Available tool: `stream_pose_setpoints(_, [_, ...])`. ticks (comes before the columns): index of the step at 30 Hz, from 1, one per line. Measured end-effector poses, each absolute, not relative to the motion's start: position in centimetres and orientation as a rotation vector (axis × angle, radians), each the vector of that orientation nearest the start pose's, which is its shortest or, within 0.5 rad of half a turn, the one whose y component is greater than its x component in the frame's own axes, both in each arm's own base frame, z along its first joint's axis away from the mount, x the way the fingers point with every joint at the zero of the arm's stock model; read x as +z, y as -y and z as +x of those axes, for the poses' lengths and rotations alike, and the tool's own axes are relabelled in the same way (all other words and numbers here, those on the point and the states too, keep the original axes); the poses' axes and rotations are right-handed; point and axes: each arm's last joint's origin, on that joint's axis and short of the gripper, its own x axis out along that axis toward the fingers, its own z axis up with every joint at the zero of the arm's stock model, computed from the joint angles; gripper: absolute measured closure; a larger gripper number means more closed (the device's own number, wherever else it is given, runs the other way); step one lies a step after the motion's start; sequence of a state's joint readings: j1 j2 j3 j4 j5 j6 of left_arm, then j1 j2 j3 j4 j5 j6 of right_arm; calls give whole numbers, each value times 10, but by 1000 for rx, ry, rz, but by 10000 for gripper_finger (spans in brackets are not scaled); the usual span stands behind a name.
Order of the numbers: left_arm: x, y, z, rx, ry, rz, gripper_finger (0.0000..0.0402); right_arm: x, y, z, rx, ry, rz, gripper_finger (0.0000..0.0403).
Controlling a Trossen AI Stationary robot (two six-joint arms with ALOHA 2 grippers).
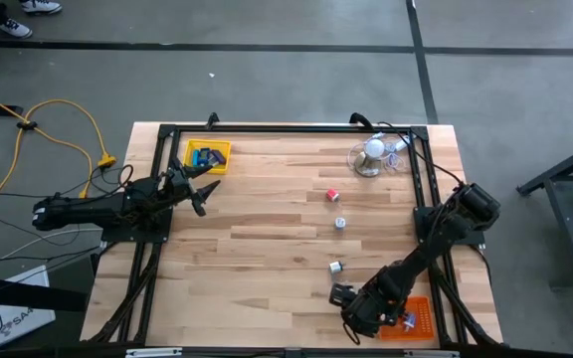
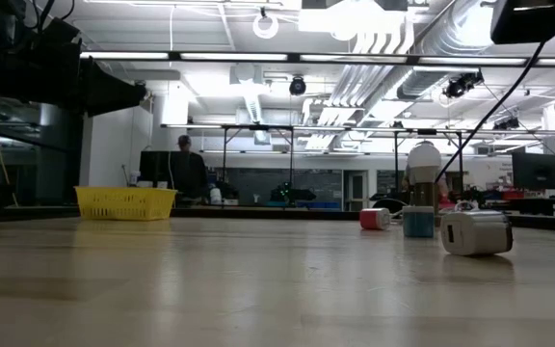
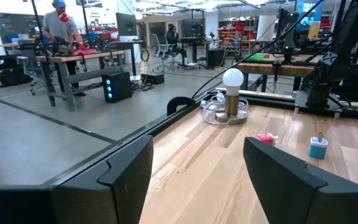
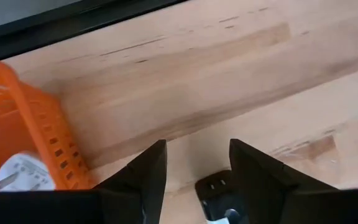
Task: Pick & Place Office items
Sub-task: Put the black charger adapter into the orange bin
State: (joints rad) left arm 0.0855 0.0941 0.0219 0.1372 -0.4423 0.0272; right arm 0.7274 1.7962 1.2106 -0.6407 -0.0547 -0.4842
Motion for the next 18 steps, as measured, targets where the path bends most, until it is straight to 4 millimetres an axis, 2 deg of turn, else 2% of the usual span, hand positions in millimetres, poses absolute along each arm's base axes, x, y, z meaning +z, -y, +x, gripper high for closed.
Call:
stream_pose_setpoints(8, [177,-21,98,529,57,15,159,185,-235,258,1046,-987,-827,240])
stream_pose_setpoints(18, [177,-21,98,528,57,15,159,185,-237,259,1148,-882,-978,227])
